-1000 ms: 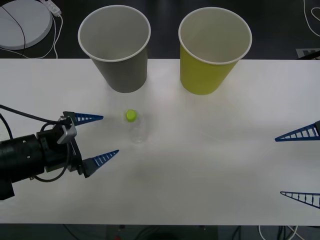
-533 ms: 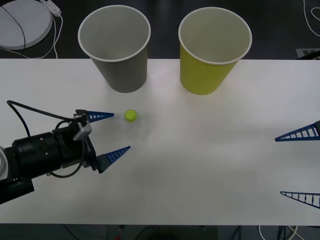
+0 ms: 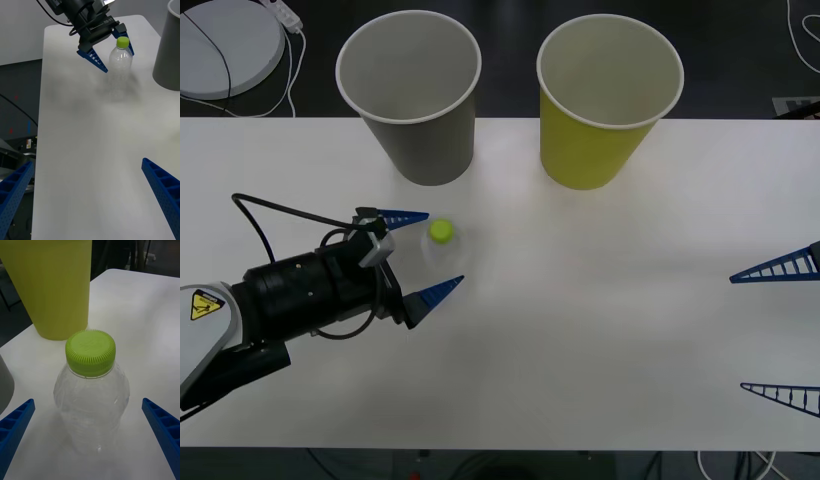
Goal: Put the can into the green bin and the plastic bottle into the gray bin
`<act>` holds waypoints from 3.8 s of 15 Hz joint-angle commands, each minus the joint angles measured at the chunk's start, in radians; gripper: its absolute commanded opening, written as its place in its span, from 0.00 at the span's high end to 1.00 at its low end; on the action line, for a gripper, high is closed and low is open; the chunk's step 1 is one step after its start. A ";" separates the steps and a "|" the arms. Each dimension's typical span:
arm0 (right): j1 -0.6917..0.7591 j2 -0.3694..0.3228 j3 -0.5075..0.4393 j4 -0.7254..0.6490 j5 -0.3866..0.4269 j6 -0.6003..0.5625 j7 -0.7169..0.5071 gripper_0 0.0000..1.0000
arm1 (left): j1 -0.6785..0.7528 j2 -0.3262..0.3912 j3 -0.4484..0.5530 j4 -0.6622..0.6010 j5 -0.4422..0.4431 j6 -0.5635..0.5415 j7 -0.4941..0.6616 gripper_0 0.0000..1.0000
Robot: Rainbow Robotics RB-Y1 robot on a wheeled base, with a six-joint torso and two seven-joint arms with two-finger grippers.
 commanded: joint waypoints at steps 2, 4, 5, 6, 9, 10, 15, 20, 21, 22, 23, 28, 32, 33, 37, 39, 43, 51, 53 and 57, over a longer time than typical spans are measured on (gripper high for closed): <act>0.000 0.000 0.000 0.000 0.000 0.000 0.000 0.00 | -0.027 -0.045 -0.013 0.012 -0.061 0.000 0.034 0.00; 0.000 0.000 0.000 0.000 0.000 0.000 0.000 0.00 | -0.041 -0.059 -0.024 0.023 -0.075 0.000 0.042 0.00; 0.000 0.000 0.000 0.000 0.000 0.000 0.000 0.00 | -0.045 -0.065 -0.026 0.023 -0.087 0.000 0.048 0.00; 0.000 0.000 0.000 0.000 0.000 0.000 0.000 0.00 | -0.050 -0.071 -0.030 0.023 -0.101 0.000 0.059 0.00; 0.000 0.000 0.000 0.000 0.000 0.000 0.000 0.00 | -0.050 -0.091 -0.032 0.023 -0.135 0.000 0.083 0.00; 0.000 0.000 0.000 0.000 0.000 0.000 0.000 0.00 | -0.050 -0.097 -0.030 0.023 -0.142 0.000 0.089 0.00; 0.000 0.000 0.000 0.000 0.000 0.000 0.000 0.00 | -0.051 -0.100 -0.032 0.026 -0.152 0.000 0.119 0.82; 0.000 0.000 0.000 0.000 0.000 0.000 0.000 0.00 | -0.051 -0.098 -0.030 0.026 -0.152 0.000 0.126 1.00; 0.000 0.000 0.000 0.000 0.000 0.000 0.000 0.00 | -0.051 -0.098 -0.032 0.026 -0.152 0.000 0.128 1.00; 0.000 0.000 0.000 0.000 0.000 0.000 0.000 0.00 | -0.050 -0.098 -0.030 0.026 -0.152 0.000 0.131 1.00; 0.000 0.000 0.000 0.000 0.000 0.000 0.000 0.00 | -0.050 -0.098 -0.030 0.026 -0.150 0.000 0.135 1.00; 0.000 0.000 0.000 0.000 0.000 0.000 0.000 0.00 | -0.050 -0.077 -0.030 0.021 -0.126 0.001 0.140 1.00; 0.000 0.000 0.000 0.000 0.000 0.000 0.000 0.00 | -0.050 -0.033 -0.030 -0.012 -0.084 0.009 0.154 1.00; 0.000 0.000 0.000 0.000 0.000 0.000 0.000 0.00 | -0.050 -0.017 -0.030 -0.022 -0.070 0.012 0.161 1.00; 0.000 0.000 0.000 0.000 0.000 0.000 0.000 0.00 | -0.050 0.050 -0.030 -0.052 -0.011 0.023 0.183 1.00; 0.000 0.000 0.000 0.000 0.000 0.000 0.000 0.00 | -0.050 0.087 -0.030 -0.063 0.016 0.027 0.192 1.00; 0.000 0.000 0.000 0.000 0.000 0.000 0.000 0.00 | -0.022 0.164 -0.007 -0.081 0.080 0.038 0.203 1.00; 0.000 0.000 0.000 0.000 0.000 0.000 0.000 0.00 | 0.122 0.250 0.185 -0.146 0.120 0.038 0.250 1.00; 0.000 0.000 0.000 0.000 0.000 0.000 0.000 0.00 | 0.153 0.277 0.221 -0.160 0.132 0.039 0.266 1.00; 0.000 0.000 0.000 0.000 0.000 0.000 0.000 0.00 | 0.190 0.339 0.287 -0.167 0.158 0.033 0.304 1.00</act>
